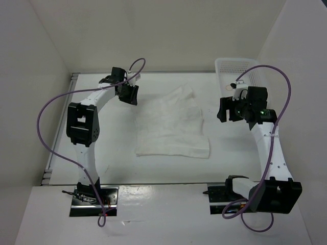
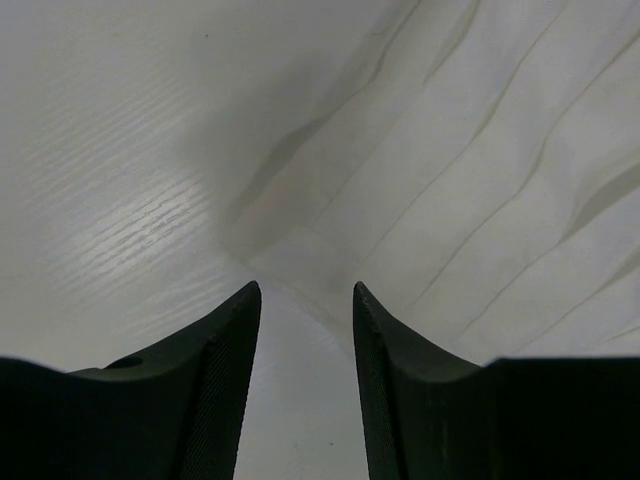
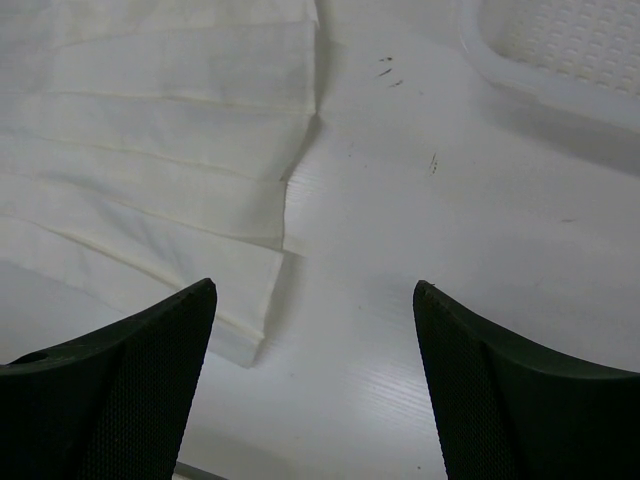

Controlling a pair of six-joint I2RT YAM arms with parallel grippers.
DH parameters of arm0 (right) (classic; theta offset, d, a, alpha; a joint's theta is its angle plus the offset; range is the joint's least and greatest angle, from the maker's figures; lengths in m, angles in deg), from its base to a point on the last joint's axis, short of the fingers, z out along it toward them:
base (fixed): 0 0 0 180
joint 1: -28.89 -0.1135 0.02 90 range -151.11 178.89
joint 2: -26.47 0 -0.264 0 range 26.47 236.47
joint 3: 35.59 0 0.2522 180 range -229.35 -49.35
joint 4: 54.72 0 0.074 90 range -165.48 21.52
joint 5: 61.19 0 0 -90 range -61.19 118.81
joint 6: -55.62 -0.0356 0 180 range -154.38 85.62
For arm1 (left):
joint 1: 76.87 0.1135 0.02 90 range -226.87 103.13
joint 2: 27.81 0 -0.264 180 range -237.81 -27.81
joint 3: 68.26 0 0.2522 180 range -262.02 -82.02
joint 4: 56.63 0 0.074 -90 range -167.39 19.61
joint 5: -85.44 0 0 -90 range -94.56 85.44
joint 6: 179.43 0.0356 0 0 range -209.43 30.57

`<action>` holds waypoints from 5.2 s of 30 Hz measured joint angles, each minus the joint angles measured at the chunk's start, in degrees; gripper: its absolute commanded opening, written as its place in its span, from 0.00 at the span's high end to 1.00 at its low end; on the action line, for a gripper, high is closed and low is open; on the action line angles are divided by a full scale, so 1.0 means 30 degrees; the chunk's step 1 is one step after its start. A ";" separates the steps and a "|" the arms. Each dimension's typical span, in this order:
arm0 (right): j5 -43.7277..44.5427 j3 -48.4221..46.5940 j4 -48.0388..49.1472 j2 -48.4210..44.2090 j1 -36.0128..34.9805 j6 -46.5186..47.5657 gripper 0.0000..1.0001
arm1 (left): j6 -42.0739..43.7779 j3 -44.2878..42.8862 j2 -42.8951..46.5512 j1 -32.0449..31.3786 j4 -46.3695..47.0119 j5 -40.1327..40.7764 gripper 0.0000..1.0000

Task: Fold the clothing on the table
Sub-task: Fold the skirt

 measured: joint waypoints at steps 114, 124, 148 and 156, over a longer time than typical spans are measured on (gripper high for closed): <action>0.0357 -2.0050 0.2331 2.6097 -0.6135 0.0408 0.78 | 0.2528 0.5814 0.1938 -0.3993 -0.0350 0.3701 0.89; 0.1581 -2.0276 0.2237 2.6163 -0.7701 0.0838 1.00 | 0.2535 0.5814 0.2004 -0.4000 -0.0423 0.4182 0.89; 0.7788 -1.4054 0.4459 1.7799 -0.7970 -0.0415 1.00 | 0.2951 -0.2900 0.1319 -0.2113 -0.1035 0.5187 0.89; 0.5151 -1.0404 0.3789 1.2786 -0.7970 0.0867 1.00 | 0.3402 0.2390 0.4707 -0.2521 -0.1486 0.3708 0.89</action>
